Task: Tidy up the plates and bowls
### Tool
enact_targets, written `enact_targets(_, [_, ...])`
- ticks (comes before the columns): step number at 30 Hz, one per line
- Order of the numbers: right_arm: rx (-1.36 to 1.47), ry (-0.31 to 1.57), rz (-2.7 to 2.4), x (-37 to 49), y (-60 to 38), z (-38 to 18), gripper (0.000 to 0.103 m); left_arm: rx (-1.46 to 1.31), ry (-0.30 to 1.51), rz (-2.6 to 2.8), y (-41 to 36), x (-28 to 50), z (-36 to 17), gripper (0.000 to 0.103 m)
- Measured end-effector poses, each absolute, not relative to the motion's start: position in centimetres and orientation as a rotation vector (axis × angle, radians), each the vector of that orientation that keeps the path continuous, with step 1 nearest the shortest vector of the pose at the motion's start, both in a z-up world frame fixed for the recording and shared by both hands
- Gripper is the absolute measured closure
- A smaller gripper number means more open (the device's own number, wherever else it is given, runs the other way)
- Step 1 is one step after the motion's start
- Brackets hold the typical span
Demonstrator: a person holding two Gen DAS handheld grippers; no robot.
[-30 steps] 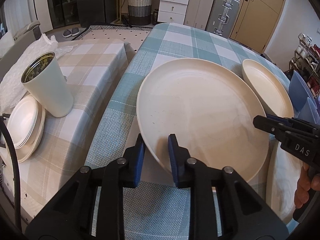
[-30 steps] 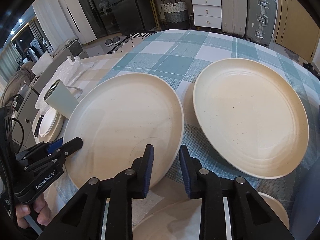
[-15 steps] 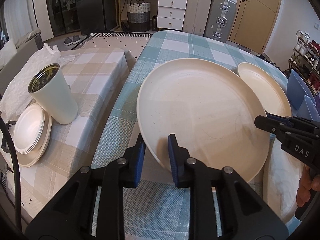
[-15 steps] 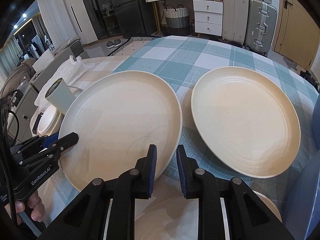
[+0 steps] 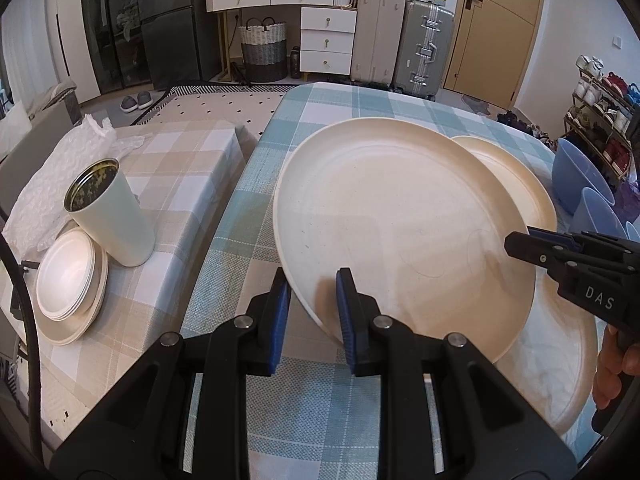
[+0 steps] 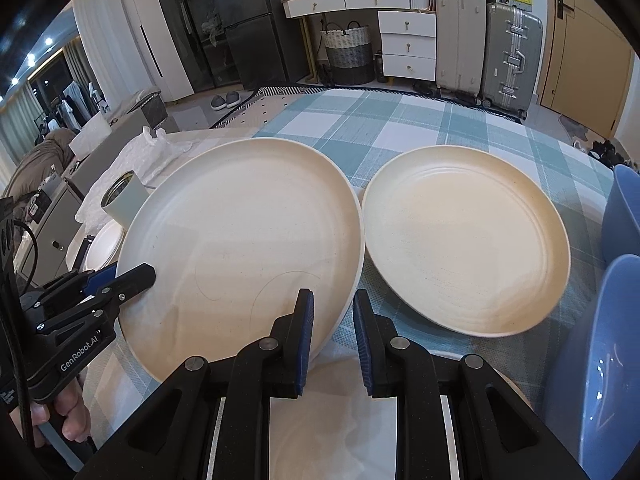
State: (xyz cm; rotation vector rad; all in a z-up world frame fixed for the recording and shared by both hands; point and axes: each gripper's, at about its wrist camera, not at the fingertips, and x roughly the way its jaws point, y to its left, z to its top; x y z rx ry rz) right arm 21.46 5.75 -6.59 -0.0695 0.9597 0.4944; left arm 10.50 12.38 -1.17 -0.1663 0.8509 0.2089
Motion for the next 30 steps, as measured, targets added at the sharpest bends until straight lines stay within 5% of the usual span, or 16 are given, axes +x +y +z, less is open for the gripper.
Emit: enact_targets(30, [0.002,0.925,0.424,15.5,-1.0,-3.1,0.082,-0.065,0.833,0.079,5.4,8.1,1.9,0.082])
